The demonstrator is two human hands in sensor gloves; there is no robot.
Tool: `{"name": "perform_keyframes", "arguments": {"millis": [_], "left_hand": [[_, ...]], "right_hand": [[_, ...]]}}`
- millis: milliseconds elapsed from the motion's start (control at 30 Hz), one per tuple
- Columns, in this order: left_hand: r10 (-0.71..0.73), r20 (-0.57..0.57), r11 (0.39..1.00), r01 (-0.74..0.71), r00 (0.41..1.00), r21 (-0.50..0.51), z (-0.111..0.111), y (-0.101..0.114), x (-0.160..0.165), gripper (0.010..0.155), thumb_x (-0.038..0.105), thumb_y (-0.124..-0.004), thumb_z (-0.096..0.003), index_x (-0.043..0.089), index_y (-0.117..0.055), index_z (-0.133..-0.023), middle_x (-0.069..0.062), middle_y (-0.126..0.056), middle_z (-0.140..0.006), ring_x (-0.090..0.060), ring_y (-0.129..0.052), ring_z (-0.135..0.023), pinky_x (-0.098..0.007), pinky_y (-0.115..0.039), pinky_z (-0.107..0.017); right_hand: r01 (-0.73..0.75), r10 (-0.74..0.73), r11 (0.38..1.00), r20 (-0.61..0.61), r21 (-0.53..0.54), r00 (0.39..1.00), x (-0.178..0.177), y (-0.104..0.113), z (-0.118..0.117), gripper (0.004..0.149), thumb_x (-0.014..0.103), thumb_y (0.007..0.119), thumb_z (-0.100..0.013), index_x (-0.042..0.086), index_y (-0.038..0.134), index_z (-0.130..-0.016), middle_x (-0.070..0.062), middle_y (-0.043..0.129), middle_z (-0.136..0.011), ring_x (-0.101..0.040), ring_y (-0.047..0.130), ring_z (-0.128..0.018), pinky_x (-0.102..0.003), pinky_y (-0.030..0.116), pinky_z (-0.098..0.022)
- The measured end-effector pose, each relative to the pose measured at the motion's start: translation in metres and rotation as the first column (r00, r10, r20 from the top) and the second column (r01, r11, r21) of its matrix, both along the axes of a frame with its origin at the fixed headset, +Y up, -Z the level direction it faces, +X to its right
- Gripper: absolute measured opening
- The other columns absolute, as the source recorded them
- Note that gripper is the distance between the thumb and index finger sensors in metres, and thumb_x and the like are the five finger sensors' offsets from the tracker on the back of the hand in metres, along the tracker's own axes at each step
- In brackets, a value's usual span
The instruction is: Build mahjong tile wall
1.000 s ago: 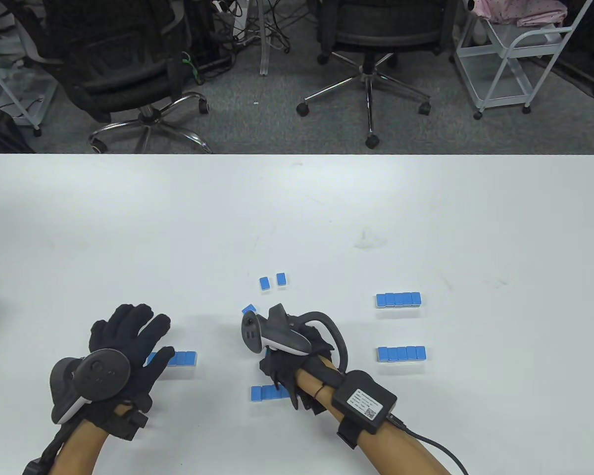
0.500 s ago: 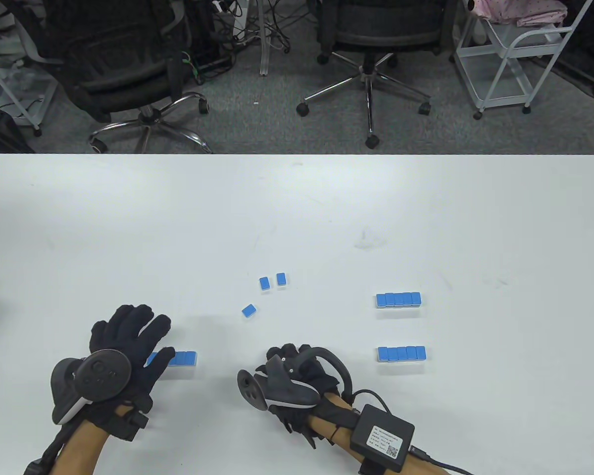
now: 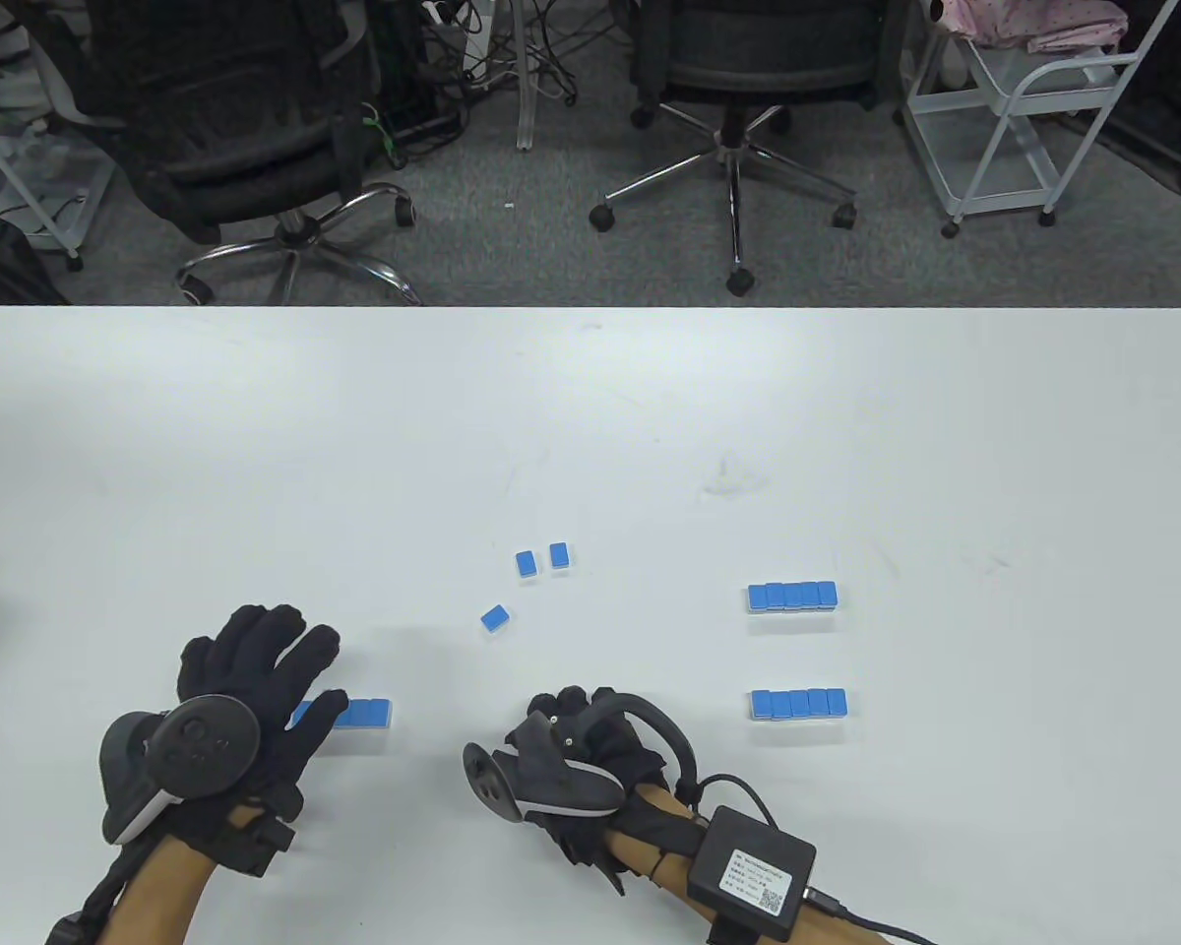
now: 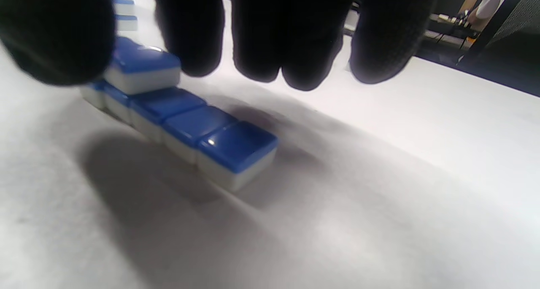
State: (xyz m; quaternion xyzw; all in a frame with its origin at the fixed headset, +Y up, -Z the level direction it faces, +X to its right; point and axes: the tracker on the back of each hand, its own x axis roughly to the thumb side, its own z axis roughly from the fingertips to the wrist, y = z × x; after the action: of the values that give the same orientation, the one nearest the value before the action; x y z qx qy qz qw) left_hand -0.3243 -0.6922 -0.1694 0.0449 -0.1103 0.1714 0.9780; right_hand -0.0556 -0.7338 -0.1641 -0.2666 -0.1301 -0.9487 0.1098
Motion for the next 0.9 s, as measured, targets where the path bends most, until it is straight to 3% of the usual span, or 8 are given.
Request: {"name": "perform_keyframes", "arguments": {"millis": [200, 500, 733, 800, 900], "left_hand": [[0.004, 0.000, 1.000, -0.004, 1.000, 0.001, 0.000, 0.000, 0.000, 0.063, 0.058, -0.066, -0.0483, 0.034, -0.061, -0.106, -0.003, -0.044, -0.118, -0.035, -0.032, -0.111, -0.071, -0.026, -0.075], [0.008, -0.007, 1.000, -0.008, 1.000, 0.004, 0.000, 0.001, -0.003, 0.063, 0.058, -0.066, -0.0483, 0.033, -0.062, -0.106, -0.003, -0.044, -0.118, -0.036, -0.033, -0.111, -0.071, -0.026, -0.075], [0.009, -0.007, 1.000, -0.009, 1.000, 0.005, -0.002, 0.001, -0.003, 0.063, 0.058, -0.066, -0.0482, 0.034, -0.062, -0.106, -0.003, -0.044, -0.118, -0.036, -0.033, -0.111, -0.071, -0.026, -0.075], [0.006, -0.007, 1.000, -0.006, 1.000, 0.006, -0.002, 0.002, -0.003, 0.063, 0.058, -0.066, -0.0482, 0.034, -0.062, -0.106, -0.003, -0.044, -0.118, -0.036, -0.033, -0.111, -0.071, -0.026, -0.075], [0.008, -0.009, 1.000, -0.008, 1.000, 0.007, -0.002, 0.002, -0.004, 0.063, 0.058, -0.066, -0.0483, 0.033, -0.062, -0.106, -0.003, -0.044, -0.118, -0.036, -0.033, -0.111, -0.071, -0.026, -0.075]], "right_hand": [[0.135, -0.143, 0.989, 0.146, 0.066, 0.979, 0.004, 0.021, -0.027, 0.064, 0.059, 0.074, -0.035, 0.026, 0.069, -0.090, -0.006, 0.082, -0.093, -0.036, 0.087, -0.083, -0.059, 0.075, -0.060], [0.005, -0.021, 0.999, 0.414, 0.041, 0.910, -0.033, 0.005, -0.099, 0.068, 0.059, 0.074, -0.036, 0.023, 0.066, -0.093, -0.003, 0.089, -0.086, -0.032, 0.095, -0.071, -0.052, 0.082, -0.052], [-0.077, 0.034, 0.995, 0.486, 0.068, 0.873, -0.055, -0.018, -0.119, 0.064, 0.058, 0.077, -0.036, 0.023, 0.072, -0.089, -0.002, 0.096, -0.072, -0.028, 0.099, -0.056, -0.047, 0.085, -0.042], [-0.142, 0.079, 0.984, 0.456, 0.107, 0.887, -0.060, -0.020, -0.121, 0.058, 0.053, 0.080, -0.037, 0.024, 0.075, -0.086, 0.001, 0.097, -0.067, -0.026, 0.101, -0.054, -0.046, 0.086, -0.041], [-0.100, 0.074, 0.994, 0.442, 0.035, 0.894, -0.057, -0.016, -0.121, 0.055, 0.048, 0.085, -0.037, 0.023, 0.076, -0.085, 0.002, 0.097, -0.068, -0.025, 0.101, -0.055, -0.046, 0.086, -0.041]]}}
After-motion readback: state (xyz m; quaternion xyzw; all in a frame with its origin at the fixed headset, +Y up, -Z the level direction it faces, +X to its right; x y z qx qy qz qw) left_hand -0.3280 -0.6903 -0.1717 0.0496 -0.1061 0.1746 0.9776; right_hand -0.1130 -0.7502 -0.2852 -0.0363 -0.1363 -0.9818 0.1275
